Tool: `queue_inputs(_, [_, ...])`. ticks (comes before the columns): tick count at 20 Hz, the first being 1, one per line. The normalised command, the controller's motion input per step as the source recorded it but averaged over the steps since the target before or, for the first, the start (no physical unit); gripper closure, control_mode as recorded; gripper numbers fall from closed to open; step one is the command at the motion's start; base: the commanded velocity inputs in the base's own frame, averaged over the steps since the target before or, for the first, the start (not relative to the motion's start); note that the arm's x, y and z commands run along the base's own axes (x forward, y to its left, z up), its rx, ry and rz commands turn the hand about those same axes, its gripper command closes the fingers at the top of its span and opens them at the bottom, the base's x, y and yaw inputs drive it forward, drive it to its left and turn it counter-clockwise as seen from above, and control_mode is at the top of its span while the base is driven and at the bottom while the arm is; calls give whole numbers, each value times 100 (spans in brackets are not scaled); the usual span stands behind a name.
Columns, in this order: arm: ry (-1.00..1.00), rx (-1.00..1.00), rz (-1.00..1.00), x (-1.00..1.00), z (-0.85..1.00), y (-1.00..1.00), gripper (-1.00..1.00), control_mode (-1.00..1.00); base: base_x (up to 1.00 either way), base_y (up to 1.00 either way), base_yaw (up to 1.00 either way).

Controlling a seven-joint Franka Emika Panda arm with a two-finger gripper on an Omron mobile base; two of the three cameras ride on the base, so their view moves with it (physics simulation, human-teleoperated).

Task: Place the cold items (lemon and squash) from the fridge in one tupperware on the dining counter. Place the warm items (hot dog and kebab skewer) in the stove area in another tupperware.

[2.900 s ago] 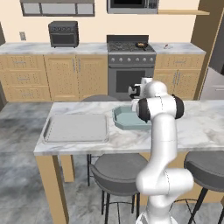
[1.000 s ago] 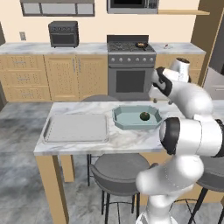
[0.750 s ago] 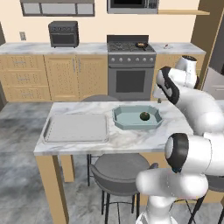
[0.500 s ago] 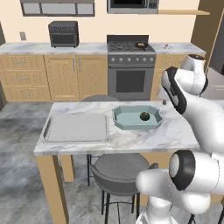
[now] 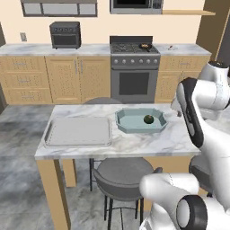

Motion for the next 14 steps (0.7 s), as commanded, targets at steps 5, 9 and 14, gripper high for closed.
queue_inputs(5, [-5, -1, -12, -100, -2, 14, -100, -100, 0, 0, 0])
queue_inputs(9, [-8, 0, 0, -25, -2, 1, -100, 100, -75, 1, 2])
queue_inputs(14, [0, 0, 0, 0, 0, 0, -100, 100, -67, -56, -5])
